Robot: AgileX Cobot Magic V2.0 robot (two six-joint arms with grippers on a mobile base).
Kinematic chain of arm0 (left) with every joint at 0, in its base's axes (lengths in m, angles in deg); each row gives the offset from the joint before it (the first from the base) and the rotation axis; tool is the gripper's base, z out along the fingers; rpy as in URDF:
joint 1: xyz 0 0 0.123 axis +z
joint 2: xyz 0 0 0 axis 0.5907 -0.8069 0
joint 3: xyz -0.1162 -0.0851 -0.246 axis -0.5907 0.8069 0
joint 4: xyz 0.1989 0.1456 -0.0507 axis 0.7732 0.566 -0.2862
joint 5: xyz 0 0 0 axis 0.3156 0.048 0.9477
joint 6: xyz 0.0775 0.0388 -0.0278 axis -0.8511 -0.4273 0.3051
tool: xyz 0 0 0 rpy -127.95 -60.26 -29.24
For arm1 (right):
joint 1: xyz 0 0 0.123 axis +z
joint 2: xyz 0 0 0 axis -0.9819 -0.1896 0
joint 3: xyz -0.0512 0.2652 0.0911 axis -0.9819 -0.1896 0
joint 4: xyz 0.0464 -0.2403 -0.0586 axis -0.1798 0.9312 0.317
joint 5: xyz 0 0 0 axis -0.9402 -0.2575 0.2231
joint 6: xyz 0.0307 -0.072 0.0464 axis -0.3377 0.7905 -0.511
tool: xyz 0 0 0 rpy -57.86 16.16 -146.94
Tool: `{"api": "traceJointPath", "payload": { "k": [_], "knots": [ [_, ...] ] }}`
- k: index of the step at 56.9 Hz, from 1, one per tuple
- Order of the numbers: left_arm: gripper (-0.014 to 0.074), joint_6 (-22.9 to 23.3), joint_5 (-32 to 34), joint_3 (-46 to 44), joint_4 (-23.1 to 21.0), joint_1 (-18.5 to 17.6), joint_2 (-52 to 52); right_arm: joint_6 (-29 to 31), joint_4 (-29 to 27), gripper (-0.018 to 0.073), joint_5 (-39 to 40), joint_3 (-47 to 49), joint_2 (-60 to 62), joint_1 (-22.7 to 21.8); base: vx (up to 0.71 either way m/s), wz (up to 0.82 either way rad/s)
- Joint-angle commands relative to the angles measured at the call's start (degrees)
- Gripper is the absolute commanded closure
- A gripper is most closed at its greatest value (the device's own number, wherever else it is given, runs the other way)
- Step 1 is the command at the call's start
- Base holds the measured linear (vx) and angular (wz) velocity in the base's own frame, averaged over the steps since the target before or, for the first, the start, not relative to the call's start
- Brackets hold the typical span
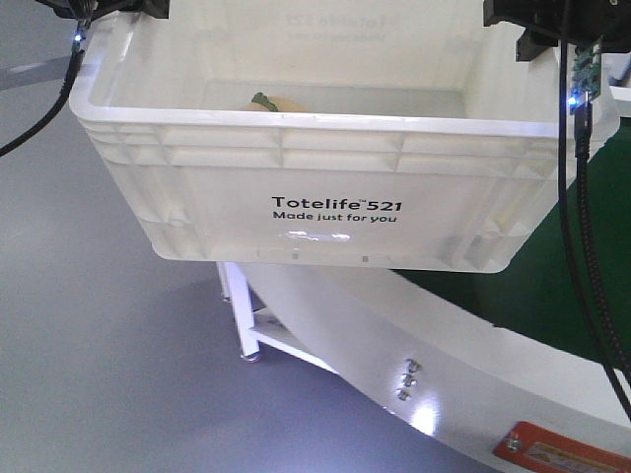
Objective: Place moving items into box and shelve
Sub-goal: 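Hold the tote with both grippers while the base drives away from the conveyor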
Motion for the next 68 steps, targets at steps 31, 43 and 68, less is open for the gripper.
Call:
{"api": "traceJointPath", "payload": {
  "k": [31,43,68],
  "knots": [
    [0.0597,-1.0,7.3,-2.2,5.7,0.9,4.0,0.1,8.1,0.0564,4.4,2.3,3.7,-1.1,-0.1,0.4],
    [0.0597,-1.0,7.3,-2.2,5.7,0.9,4.0,0.1,8.1,0.0564,4.4,2.3,3.7,-1.1,-0.11,0.41],
    [0.0597,-1.0,7.3,-2.2,5.7,0.9,4.0,0.1,8.1,0.0564,4.4,2.3,3.7,-1.1,-0.11,0.5]
  ]
}}
